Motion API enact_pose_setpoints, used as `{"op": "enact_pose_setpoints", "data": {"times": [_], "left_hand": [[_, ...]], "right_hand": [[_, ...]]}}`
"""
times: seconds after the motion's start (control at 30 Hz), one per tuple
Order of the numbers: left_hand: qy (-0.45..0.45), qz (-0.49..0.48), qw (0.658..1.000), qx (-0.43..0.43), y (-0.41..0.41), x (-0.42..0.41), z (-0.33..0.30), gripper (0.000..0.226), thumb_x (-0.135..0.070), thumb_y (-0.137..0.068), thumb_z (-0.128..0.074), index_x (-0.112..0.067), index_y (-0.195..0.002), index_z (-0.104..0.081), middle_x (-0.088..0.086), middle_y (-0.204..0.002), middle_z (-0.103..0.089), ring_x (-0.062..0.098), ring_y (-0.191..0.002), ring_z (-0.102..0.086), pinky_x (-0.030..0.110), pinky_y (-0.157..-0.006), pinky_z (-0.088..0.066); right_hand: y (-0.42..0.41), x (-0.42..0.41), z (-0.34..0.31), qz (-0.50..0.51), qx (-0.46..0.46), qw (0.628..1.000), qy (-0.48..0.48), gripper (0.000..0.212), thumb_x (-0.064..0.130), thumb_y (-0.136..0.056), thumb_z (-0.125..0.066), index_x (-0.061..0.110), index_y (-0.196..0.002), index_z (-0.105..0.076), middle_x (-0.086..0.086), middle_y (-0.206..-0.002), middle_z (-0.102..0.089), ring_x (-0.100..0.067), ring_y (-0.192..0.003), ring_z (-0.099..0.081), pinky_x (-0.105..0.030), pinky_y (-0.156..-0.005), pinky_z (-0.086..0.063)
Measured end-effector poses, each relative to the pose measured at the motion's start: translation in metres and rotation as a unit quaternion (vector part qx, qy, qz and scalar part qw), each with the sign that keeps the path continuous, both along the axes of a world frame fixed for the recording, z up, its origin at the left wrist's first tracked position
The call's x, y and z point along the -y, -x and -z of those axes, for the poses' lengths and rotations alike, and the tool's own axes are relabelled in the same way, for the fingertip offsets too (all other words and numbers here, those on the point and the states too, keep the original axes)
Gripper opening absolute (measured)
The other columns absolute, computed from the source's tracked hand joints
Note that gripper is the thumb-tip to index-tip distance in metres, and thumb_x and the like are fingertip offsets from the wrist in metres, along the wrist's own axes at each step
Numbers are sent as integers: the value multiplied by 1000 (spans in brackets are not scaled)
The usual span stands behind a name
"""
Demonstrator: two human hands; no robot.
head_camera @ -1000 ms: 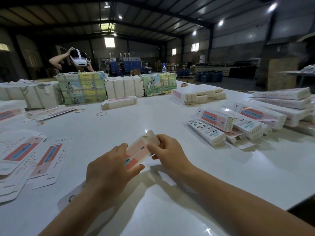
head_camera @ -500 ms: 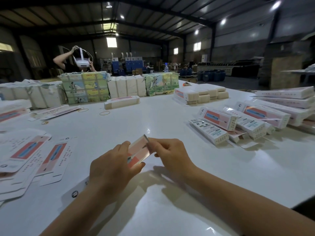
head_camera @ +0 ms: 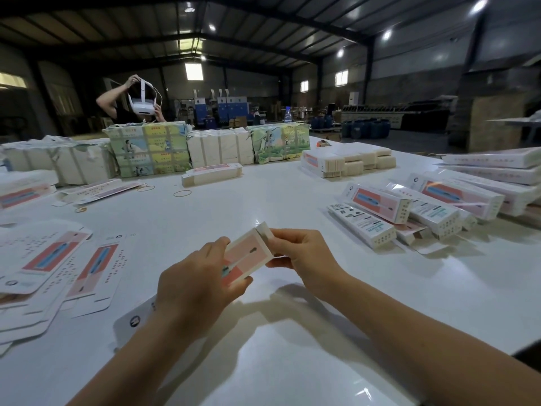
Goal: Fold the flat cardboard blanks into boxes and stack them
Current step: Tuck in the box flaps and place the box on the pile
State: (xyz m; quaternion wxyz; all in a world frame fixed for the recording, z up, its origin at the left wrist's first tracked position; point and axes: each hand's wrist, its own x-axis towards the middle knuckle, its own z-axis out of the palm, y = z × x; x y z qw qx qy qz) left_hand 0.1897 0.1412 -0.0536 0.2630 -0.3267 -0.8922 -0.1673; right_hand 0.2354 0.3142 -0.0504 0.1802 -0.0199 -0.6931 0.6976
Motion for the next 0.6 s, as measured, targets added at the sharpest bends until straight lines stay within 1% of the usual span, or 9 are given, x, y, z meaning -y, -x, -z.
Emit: {"op": "enact_pose_setpoints", "data": {"times": [0.07, 0.13, 0.17, 0.27, 0.33, 0.4, 0.47, 0.53, 0.6], "left_hand": [[30, -4, 1000, -6, -1, 0, 0, 67, -52, -70, -75, -17, -123, -57, 2, -102, -68, 24, -76, -66, 34, -58, -54], [65, 2, 997, -31, -2, 0, 1, 69, -44, -55, -88, -7, -109, -66, 9, -84, -71, 27, -58, -65, 35, -44, -53], [73, 2, 996, -52, -2, -1, 1, 70, -42, -49, -90, -4, -103, -68, 10, -78, -70, 27, -52, -64, 34, -40, -51], [98, -1, 990, -99, -1, -5, 1, 72, -44, -41, -92, -3, -95, -69, 9, -70, -68, 26, -47, -60, 29, -37, -47], [105, -3, 989, -102, 1, -6, 3, 72, -45, -39, -92, -3, -93, -69, 8, -68, -67, 25, -46, -60, 28, -36, -45], [102, -6, 991, -87, 1, -5, 4, 73, -46, -40, -92, -2, -93, -69, 8, -67, -67, 25, -45, -60, 29, -35, -45], [95, -8, 993, -73, 3, -3, 6, 73, -47, -43, -90, -3, -97, -68, 9, -71, -69, 25, -46, -61, 30, -36, -47], [81, -4, 996, -47, 3, 0, 8, 70, -48, -52, -87, -6, -104, -66, 8, -80, -71, 25, -53, -64, 32, -41, -50], [54, -6, 998, -9, 3, 1, 6, 68, -52, -64, -79, -13, -116, -61, 4, -95, -70, 25, -67, -67, 34, -52, -54]], "right_hand": [[-1, 1, 1, -1, 9, 1000, -14, 22, 13, -89, -62, 28, -84, -77, -5, -87, -75, -18, -81, -68, -37, -82, -57], [-1, 3, 2, 17, 13, 999, -33, 34, 7, -87, -62, 34, -74, -77, 2, -83, -75, -13, -78, -69, -35, -80, -57], [-1, 3, 2, 33, 13, 998, -46, 40, 5, -86, -61, 38, -69, -76, 6, -80, -75, -8, -76, -68, -31, -77, -56], [-1, 1, 2, 81, 9, 992, -101, 44, 8, -81, -66, 48, -63, -72, 21, -69, -69, 5, -69, -61, -18, -68, -43], [-1, 0, 3, 96, -4, 985, -143, 40, 10, -81, -67, 48, -71, -71, 12, -68, -64, 0, -66, -56, -19, -68, -42], [-1, 1, 4, 92, -19, 980, -175, 35, 10, -84, -66, 44, -77, -71, -3, -72, -58, -7, -67, -52, -26, -68, -45], [-2, 3, 5, 82, -29, 979, -184, 28, 12, -86, -65, 39, -80, -72, -6, -75, -55, -9, -68, -52, -29, -69, -45], [-3, 2, 4, 72, -31, 981, -180, 24, 15, -87, -65, 37, -82, -73, -11, -78, -56, -9, -67, -52, -28, -67, -44], [-2, 0, 3, 67, -29, 983, -168, 25, 15, -86, -66, 38, -78, -73, -17, -83, -57, -7, -63, -50, -25, -64, -42]]}}
